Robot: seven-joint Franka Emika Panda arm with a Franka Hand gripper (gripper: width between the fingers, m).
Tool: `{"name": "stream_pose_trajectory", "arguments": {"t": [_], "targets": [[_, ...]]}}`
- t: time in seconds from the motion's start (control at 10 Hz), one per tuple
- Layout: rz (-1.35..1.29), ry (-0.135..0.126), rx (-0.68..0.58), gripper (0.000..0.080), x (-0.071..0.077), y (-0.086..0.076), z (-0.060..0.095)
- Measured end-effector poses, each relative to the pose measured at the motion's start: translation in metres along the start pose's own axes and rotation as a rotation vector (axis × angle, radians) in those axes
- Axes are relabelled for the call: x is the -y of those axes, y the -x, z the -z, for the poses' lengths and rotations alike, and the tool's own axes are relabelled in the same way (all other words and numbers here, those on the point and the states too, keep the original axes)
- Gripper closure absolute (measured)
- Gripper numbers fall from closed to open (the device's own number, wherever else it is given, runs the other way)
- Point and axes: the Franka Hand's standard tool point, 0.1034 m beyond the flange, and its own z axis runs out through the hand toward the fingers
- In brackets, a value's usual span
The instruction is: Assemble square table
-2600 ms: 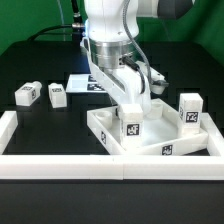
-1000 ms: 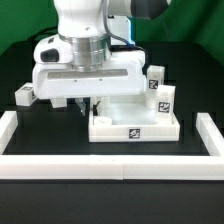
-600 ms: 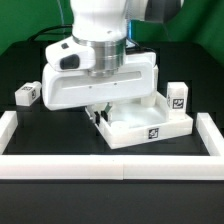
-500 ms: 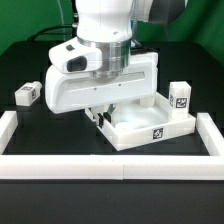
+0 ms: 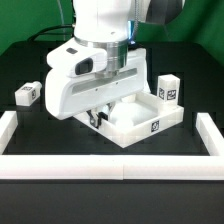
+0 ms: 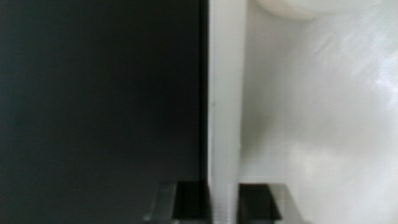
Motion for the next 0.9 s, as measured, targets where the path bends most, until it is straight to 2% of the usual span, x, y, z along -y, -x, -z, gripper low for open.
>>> {"name": "stream_pose_trajectory", "arguments": {"t": [0.5, 0.9], "targets": [[0.354, 0.054, 0.017, 0.0736, 0.005, -0.052, 0.004], [0.568, 0.060, 0.037, 0.0736, 0.000, -0.046, 0.003]]}}
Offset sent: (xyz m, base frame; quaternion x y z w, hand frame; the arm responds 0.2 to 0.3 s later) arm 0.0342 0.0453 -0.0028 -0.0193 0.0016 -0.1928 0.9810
